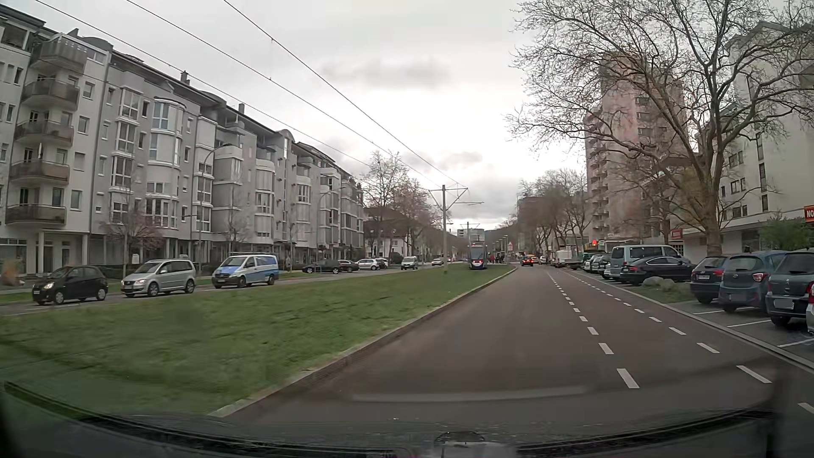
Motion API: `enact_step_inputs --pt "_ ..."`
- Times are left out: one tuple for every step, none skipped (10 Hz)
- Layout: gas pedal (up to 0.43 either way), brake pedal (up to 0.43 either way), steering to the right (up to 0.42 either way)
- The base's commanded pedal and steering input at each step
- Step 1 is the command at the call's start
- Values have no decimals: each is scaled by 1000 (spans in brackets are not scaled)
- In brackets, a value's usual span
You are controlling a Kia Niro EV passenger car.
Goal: Follow the waypoints while adhering to traffic rules and regulations
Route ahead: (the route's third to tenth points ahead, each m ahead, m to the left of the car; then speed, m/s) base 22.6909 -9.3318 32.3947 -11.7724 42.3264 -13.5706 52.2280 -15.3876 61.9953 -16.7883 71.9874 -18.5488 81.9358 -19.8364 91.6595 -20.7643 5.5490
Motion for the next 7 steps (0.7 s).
enact_step_inputs --pt "169 0 155" --pt "169 0 147" --pt "169 0 134" --pt "169 0 121" --pt "169 0 106" --pt "169 0 94" --pt "169 0 89"
